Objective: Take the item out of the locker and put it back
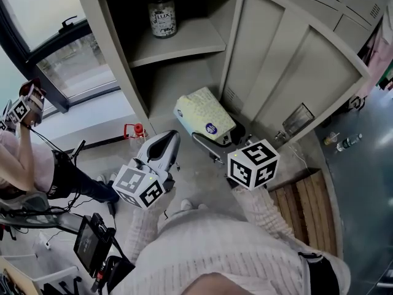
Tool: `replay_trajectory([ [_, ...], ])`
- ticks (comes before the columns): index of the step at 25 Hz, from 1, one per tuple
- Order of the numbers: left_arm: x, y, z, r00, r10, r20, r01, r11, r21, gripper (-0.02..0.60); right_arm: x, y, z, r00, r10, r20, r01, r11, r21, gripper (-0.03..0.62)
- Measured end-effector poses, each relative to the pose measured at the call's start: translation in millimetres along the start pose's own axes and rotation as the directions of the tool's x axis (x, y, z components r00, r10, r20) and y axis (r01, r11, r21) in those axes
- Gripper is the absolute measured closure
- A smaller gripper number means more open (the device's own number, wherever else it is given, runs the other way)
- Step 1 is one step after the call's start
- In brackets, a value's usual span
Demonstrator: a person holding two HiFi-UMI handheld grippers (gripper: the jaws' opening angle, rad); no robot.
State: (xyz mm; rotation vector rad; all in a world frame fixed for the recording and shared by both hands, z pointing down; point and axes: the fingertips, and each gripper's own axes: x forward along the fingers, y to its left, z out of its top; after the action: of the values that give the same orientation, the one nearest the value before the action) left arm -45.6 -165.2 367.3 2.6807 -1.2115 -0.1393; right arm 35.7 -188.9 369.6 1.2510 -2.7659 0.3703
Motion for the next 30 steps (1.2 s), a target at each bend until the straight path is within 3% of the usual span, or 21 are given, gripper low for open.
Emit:
replay_trajectory([
  [18,-0.2,1.0,-0.6,1.000,-0.009,0.012,0.010,0.999,-0.045,0.574,2.6,-8.9,-0.3,1.000,-0.002,-0.009,0.002,1.000,0.012,0.140],
  [30,17.5,23.8,2.8,1.000,-0.014,0.008,0.014,0.997,-0.076,0.574,53.9,-17.3,-8.2,0.997,0.020,-0.071,-0.022,1.000,-0.020,0.140],
])
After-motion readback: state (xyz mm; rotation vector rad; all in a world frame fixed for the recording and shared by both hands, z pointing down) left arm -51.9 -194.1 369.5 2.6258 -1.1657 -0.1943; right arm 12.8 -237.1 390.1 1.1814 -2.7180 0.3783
